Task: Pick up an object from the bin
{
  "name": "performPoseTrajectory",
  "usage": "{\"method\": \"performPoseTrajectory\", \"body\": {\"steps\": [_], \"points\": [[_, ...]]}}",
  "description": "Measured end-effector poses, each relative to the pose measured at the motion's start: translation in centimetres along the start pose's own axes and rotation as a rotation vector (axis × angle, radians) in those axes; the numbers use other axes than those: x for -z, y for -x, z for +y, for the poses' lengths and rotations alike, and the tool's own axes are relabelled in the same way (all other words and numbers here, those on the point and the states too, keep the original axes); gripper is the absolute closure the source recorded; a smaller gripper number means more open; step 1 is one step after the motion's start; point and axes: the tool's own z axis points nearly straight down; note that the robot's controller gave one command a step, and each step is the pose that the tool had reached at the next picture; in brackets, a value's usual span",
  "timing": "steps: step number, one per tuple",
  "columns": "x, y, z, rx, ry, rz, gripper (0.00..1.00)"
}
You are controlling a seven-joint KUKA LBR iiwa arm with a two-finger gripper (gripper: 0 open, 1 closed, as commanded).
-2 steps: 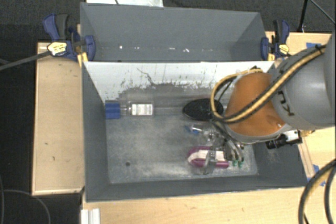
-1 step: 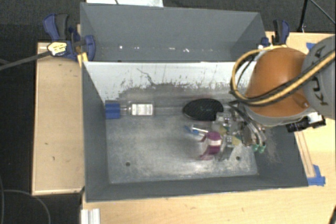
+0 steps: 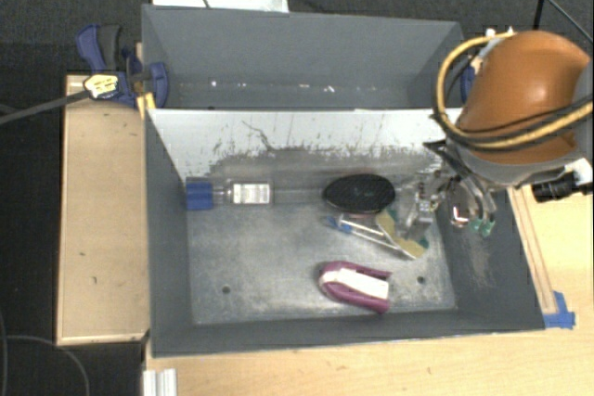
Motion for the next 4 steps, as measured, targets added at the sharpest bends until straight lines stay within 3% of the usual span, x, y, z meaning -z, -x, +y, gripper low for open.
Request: {"method": "performPoseTrajectory", "body": {"steps": [1, 2, 3, 4], "points": [[-4.6, 0.7, -1.8, -0.216, -0.003, 0.013, 1.00], [-4.5, 0.8, -1.8, -0.214, -0.003, 0.010, 0.00], [-17.1, 4.0, -4.5, 0.017, 0.002, -0.006, 0.00], [-16.9, 4.0, -4.5, 0.016, 0.002, -0.009, 1.00]]}}
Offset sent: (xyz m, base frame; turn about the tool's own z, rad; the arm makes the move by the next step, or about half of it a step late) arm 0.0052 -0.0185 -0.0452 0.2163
